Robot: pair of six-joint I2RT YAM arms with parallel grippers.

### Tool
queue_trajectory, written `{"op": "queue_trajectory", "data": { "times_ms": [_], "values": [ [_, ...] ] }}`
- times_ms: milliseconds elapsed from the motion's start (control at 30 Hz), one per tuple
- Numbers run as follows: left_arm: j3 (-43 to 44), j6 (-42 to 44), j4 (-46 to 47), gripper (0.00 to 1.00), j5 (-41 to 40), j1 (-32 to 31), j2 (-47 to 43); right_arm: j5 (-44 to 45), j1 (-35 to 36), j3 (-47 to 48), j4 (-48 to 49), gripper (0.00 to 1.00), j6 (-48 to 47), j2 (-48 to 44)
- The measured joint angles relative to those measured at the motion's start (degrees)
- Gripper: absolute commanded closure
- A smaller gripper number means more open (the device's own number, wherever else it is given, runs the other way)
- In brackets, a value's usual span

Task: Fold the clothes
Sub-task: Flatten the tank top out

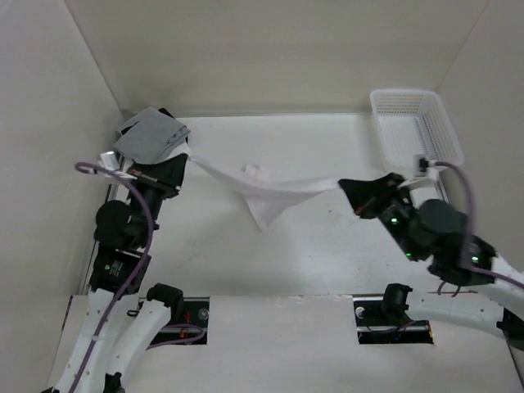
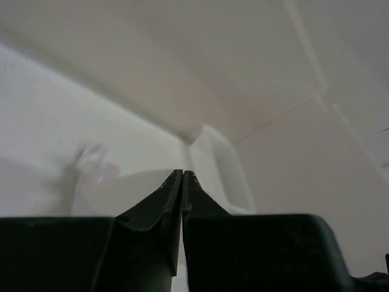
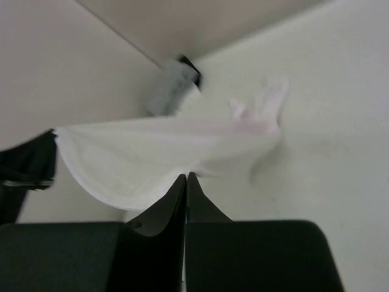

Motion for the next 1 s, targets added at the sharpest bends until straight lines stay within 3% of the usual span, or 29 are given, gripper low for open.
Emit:
{"op": "queue_trajectory", "data": {
  "times_ms": [200, 400, 533, 767, 867, 1000],
  "values": [
    [17.03, -0.55, 4.87, 0.99, -3.50, 0.02, -0.04, 11.65, 9.35, 23.58, 1.92, 0.99, -17.49, -0.02],
    [21.90, -0.57, 9.53, 0.99, -5.49, 0.37, 3.19, 13.46, 9.64, 30.77, 8.55, 0.98, -30.64, 5.40],
    [18.75, -0.72, 9.94, 0.99, -6.51, 0.81, 8.07, 8.37, -1.29, 30.40, 8.83, 0.98, -32.15, 10.34],
    [16.81, -2.40, 11.96, 0.99, -6.58, 6.03, 24.11, -15.58, -31.50, 29.62, 9.70, 1.00, -23.45, 25.16],
    [21.40, -3.23, 11.78, 0.99, -4.90, 8.66, 34.53, -24.37, -38.77, 36.41, 8.81, 1.00, -20.24, 37.62],
    [30.73, -4.04, 10.99, 0.99, -2.45, 10.80, 44.26, -30.93, -42.29, 52.87, 3.87, 1.00, -18.25, 51.78]
  ]
}}
